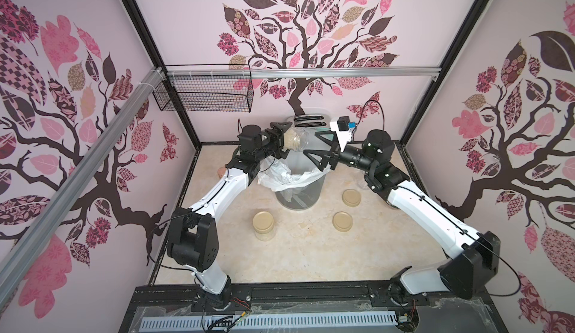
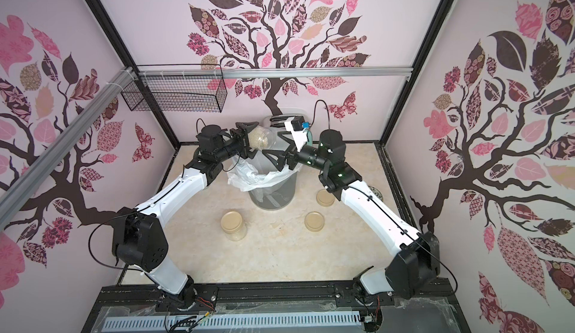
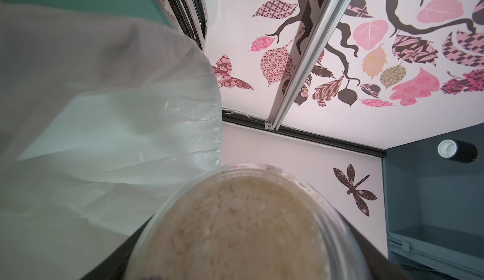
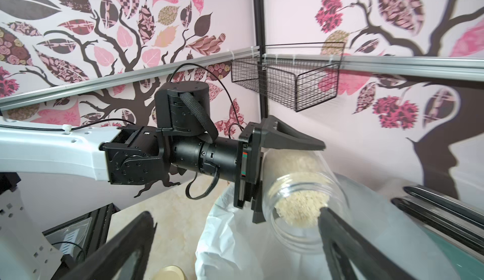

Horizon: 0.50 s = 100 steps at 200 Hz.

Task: Empty moldy rice from jars
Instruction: Pour the moldy rice from the jar into the trash bin.

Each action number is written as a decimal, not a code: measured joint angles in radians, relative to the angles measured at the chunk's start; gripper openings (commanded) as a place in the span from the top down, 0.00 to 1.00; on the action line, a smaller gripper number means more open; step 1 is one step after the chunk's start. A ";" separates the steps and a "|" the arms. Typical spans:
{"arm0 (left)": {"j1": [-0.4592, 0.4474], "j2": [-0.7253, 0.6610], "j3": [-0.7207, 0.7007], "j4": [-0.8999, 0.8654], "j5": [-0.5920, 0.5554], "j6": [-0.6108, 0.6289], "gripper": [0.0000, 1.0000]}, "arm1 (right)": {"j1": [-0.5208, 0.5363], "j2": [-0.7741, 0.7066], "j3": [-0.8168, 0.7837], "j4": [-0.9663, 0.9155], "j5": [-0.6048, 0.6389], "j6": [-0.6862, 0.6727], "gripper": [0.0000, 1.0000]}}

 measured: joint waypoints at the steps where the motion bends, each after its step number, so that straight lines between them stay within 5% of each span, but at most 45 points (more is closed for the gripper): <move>1: 0.000 0.000 0.002 -0.002 0.000 0.002 0.32 | -0.002 -0.003 -0.002 0.000 0.002 0.001 0.01; 100: 0.000 0.002 0.182 -0.311 -0.046 0.428 0.32 | -0.042 -0.406 -0.335 -0.231 0.236 0.011 0.01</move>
